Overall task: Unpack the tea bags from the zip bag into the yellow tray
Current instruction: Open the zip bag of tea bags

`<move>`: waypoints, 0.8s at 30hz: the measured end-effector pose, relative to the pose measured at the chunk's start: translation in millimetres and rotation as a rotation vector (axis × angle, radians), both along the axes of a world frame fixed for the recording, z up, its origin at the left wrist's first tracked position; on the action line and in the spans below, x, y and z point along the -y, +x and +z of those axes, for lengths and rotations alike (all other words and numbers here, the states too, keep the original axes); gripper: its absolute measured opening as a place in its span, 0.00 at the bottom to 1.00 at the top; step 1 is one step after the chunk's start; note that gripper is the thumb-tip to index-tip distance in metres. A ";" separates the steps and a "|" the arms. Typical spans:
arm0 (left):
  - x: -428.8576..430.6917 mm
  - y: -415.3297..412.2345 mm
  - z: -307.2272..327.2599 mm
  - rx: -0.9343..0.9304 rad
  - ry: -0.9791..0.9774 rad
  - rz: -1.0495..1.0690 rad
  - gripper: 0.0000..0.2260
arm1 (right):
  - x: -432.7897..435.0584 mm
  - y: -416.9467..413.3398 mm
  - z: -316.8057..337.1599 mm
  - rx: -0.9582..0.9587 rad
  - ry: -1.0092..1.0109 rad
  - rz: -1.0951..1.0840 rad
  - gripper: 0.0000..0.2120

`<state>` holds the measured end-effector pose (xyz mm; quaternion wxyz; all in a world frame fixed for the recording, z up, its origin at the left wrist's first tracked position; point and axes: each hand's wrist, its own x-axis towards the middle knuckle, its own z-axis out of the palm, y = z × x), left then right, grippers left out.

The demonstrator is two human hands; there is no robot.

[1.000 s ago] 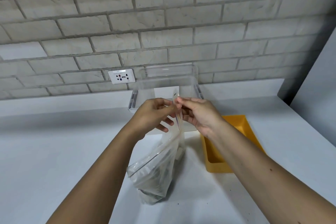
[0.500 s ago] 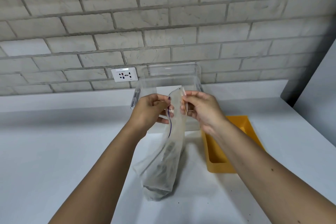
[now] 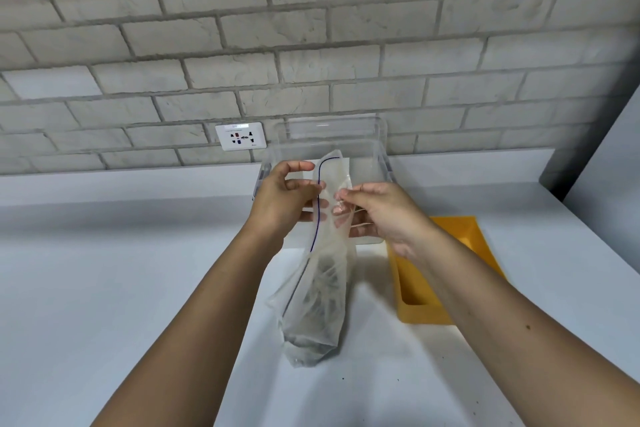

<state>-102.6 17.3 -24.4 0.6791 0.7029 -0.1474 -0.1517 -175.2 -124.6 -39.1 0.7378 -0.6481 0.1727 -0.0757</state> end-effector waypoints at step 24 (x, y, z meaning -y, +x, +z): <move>-38.6 -50.9 -3.5 -0.139 0.372 -0.231 0.14 | -19.3 -38.6 4.9 -0.154 -0.153 0.194 0.11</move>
